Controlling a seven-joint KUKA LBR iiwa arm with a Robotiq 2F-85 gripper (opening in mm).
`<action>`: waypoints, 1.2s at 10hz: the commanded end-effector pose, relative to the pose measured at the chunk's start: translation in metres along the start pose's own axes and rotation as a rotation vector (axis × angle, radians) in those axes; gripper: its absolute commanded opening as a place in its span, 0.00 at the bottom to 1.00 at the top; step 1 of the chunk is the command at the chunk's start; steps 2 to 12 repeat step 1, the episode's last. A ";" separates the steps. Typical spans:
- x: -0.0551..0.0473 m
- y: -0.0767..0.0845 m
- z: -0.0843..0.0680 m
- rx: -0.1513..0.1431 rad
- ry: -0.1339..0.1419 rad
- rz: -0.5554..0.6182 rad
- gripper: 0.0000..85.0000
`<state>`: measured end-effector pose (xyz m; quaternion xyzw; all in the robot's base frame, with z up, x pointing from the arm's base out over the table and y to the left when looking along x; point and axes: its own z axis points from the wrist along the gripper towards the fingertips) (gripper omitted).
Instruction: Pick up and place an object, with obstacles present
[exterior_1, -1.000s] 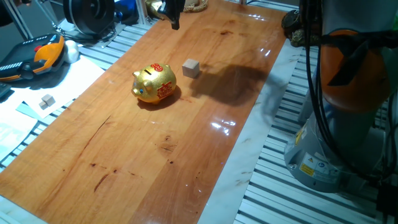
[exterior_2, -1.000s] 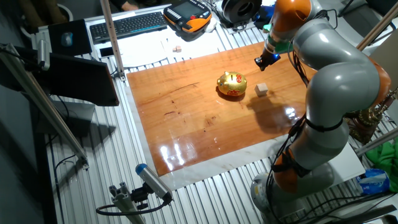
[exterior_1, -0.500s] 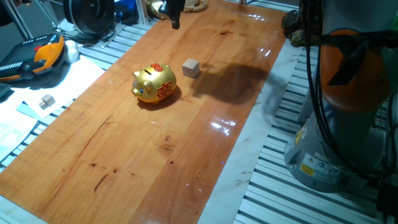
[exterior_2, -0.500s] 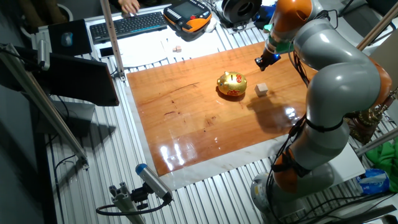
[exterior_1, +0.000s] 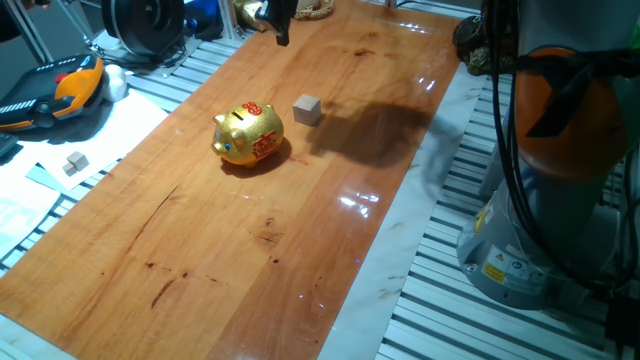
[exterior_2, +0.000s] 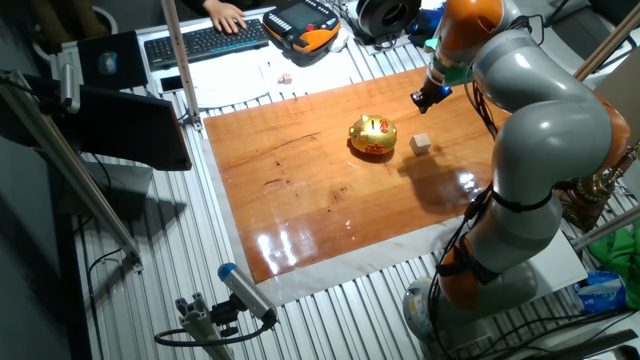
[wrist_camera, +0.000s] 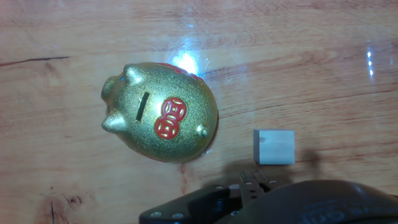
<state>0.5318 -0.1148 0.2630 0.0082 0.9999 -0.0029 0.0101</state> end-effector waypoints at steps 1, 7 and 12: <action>0.000 0.000 0.000 0.000 0.000 0.000 0.00; 0.000 0.000 0.000 0.000 0.000 0.000 0.00; 0.000 0.000 0.000 0.000 0.000 0.000 0.00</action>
